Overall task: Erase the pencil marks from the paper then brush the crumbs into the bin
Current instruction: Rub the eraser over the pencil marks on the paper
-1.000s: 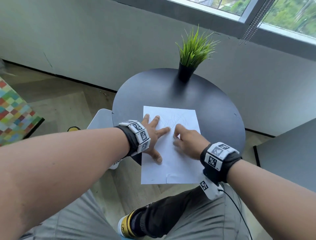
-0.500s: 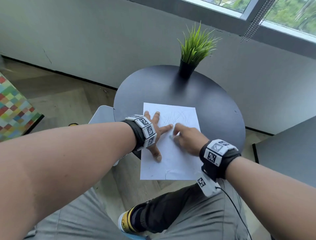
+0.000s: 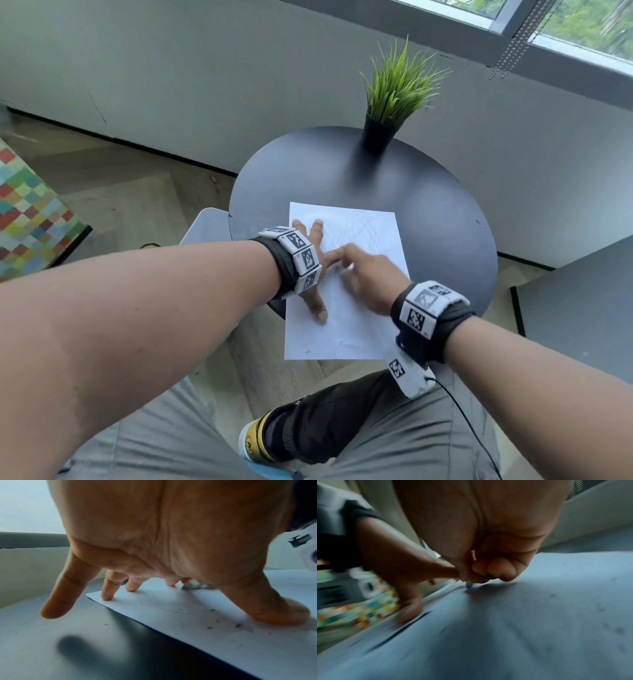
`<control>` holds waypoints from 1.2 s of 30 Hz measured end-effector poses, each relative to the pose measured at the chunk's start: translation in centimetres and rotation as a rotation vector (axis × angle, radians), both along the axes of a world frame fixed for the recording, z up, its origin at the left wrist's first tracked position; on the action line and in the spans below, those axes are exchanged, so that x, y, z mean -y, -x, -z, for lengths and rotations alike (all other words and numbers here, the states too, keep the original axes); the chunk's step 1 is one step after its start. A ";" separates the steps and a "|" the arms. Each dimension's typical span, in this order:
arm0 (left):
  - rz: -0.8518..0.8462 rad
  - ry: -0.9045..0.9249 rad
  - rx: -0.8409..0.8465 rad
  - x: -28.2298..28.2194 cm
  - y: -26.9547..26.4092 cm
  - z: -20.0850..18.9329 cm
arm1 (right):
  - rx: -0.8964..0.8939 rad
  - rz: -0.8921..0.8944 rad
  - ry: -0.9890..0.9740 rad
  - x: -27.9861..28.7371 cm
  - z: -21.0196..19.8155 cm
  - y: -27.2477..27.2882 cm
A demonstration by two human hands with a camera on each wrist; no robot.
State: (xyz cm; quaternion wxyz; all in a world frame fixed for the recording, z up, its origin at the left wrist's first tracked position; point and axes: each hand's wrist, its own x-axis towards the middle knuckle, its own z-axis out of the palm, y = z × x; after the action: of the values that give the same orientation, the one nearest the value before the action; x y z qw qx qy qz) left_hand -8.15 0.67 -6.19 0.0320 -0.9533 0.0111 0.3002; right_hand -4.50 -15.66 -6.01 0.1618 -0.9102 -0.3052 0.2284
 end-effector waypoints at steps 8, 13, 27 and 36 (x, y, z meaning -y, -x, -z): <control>0.010 -0.033 -0.007 0.3 0.0 -0.4 | 0.025 0.189 0.001 1.7 -0.1 -2.4; 0.008 -0.023 -0.011 0.3 0.0 -0.4 | -0.112 -0.206 0.066 1.0 0.0 1.3; 0.017 -0.042 -0.009 0.3 -0.2 -0.2 | 0.041 0.110 -0.001 2.6 -0.1 -2.3; 0.014 -0.045 -0.009 0.5 -0.2 -0.4 | 0.026 0.127 0.006 3.3 0.1 -2.4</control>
State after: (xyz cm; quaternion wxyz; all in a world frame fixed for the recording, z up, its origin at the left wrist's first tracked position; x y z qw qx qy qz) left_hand -7.95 0.20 -5.79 0.0554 -0.9508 0.0115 0.3046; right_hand -2.09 -18.94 -6.06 0.1690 -0.9312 -0.2482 0.2067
